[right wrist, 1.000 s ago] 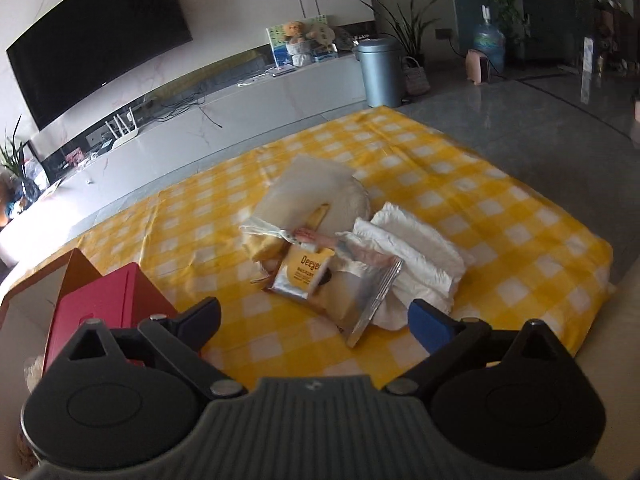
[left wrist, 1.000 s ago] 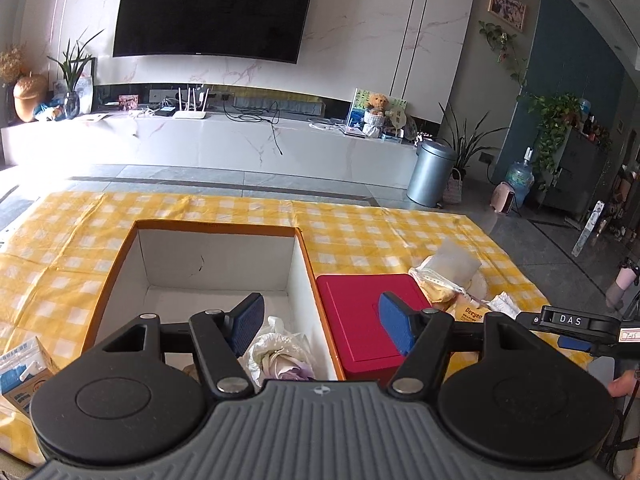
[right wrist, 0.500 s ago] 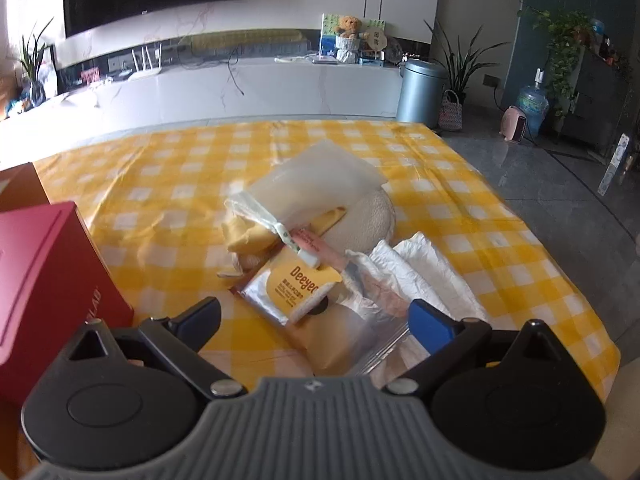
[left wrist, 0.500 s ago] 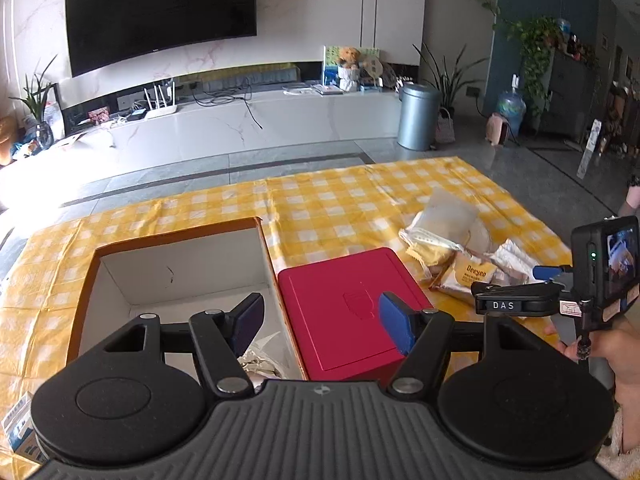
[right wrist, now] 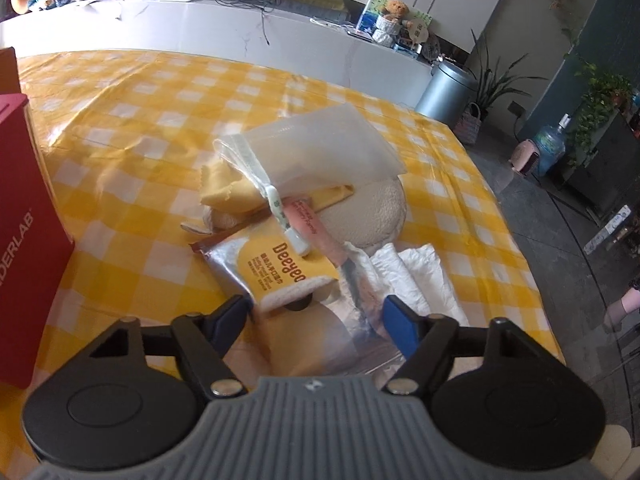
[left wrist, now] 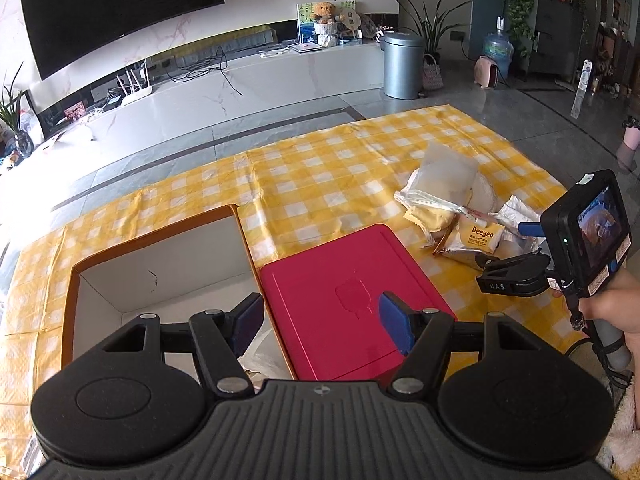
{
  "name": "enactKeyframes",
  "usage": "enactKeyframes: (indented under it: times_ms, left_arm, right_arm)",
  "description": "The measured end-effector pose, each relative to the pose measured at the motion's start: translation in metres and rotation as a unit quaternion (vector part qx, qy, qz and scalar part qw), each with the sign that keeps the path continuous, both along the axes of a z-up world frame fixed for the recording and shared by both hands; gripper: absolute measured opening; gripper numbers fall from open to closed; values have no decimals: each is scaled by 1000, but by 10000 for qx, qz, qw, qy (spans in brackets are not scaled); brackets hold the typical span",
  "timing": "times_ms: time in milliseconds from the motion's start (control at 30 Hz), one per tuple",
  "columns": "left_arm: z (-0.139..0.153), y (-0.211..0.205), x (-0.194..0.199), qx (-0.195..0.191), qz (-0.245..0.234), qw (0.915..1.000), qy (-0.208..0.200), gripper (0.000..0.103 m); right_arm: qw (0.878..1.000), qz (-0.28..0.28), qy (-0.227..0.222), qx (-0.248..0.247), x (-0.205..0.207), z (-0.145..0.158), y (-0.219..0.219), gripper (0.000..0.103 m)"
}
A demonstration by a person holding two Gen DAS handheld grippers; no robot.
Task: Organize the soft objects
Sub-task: 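Withdraw both tools from the box back toward the remaining items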
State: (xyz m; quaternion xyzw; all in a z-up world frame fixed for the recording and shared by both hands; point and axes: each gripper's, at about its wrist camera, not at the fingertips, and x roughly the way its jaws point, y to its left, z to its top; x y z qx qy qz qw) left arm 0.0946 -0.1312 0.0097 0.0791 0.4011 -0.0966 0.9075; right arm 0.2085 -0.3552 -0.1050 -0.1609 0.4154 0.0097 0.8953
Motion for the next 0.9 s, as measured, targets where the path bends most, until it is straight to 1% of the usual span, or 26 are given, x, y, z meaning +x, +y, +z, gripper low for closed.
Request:
enactKeyframes:
  times_ms: [33,67,100,133,167,200,233,300,367,433,467,500,567,633,767,867,900]
  left_arm:
    - [1,-1,1,-14,-11,10000,15,78]
    - [1,0,0,-68,6,10000,-6,78]
    - [2,0,1,-135,57,9999,-38,78]
    - [2,0,1,-188,99,9998,-43,78]
    - [3,-1,2,-242,115,9996,-18,78]
    - [3,-1,3,-302,119,9995,13,78]
    - [3,-2,3,-356,111,9993,45,78]
    - [3,-3,4,-386,80,9992,71,78]
    - [3,-7,5,-309,61,9995,56,78]
    - [1,-12,9,-212,3,9997,73,78]
    - [0,-15,10,-174,-46,9998,99,78]
    - [-2,-18,13,-130,-131,9997,143,78]
    - [-7,-27,20,28,-319,9992,259,78]
    - [-11,-32,26,255,-377,9984,343,78]
    - [-12,-38,31,586,-410,9971,272,78]
    - [-12,-40,34,638,-389,9969,245,78]
    - [-13,-41,35,612,-383,9970,261,78]
  right_arm:
    - [10000,25,32,46,-1,0,-1,65]
    - [9999,9,65,99,0,0,-2,64]
    - [9997,21,107,199,-1,0,-3,55]
    - [9993,76,166,336,-2,2,-4,38]
    - [9986,126,226,453,-4,4,-3,28]
    - [9976,178,294,594,-8,8,-3,12]
    - [9969,229,304,689,-13,11,-2,10]
    - [9955,338,299,828,-18,15,-4,10]
    - [9970,183,239,710,-15,13,-6,14]
    - [9987,79,62,494,-14,12,-6,48]
    - [9991,39,-23,418,-12,12,-6,55]
    - [9994,-6,-16,348,-9,10,-5,63]
    - [9995,-120,77,275,-1,5,-4,64]
    - [9993,-56,141,345,3,1,-3,71]
    - [9994,150,222,236,10,-5,1,77]
    - [9989,263,302,240,14,-9,1,80]
    - [9987,270,316,286,14,-10,0,79]
